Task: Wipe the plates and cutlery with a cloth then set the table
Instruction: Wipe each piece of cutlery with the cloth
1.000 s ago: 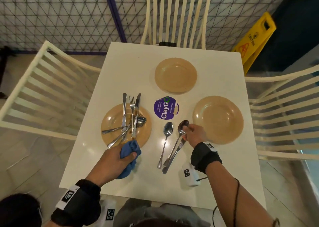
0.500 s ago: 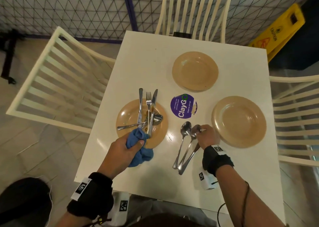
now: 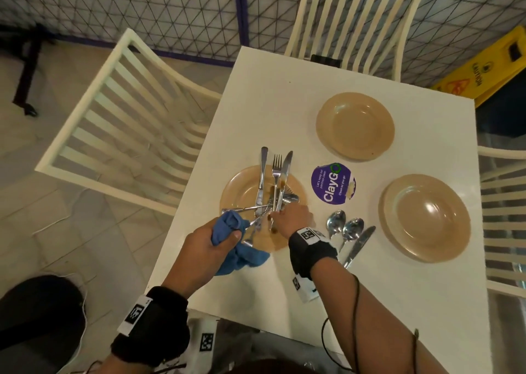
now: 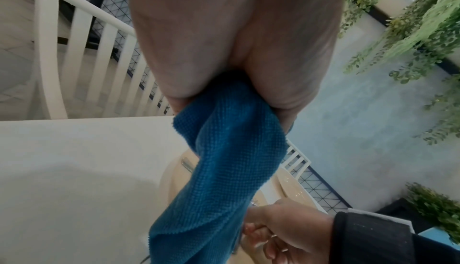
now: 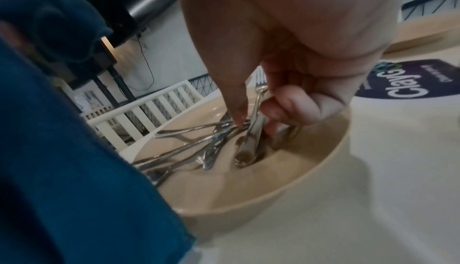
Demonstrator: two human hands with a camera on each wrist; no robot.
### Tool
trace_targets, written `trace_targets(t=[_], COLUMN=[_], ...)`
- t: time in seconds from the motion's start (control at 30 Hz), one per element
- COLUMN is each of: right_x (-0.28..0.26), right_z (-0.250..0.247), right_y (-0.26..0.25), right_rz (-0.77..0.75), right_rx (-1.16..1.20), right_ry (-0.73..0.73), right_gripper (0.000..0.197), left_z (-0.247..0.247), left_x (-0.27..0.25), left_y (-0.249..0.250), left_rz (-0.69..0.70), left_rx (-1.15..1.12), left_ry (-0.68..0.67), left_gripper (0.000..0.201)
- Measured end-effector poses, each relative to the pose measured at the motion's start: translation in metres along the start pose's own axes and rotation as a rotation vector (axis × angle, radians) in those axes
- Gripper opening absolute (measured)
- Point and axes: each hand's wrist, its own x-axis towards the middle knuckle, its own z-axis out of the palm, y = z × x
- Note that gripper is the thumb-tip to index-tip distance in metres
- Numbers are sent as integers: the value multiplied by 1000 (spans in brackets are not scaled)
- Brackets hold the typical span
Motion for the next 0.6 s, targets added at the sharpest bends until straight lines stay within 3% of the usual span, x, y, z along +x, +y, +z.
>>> trace_targets(t=[0.23, 0.43, 0.6], right_x=[10, 6, -8], right_z=[8, 15, 12], right_y=[-7, -3, 4], right_rz=[78, 90, 65], right_rx=[14, -17, 22], right_ry=[19, 38, 80], right_gripper=[27, 25, 18], left_z=[-18, -22, -17], left_x=[-4, -5, 0], left_y=[-22, -22, -18], left_rz=[-60, -49, -36], left_rx=[-27, -52, -44], left_ry=[14, 18, 5], left_gripper=[18, 2, 10])
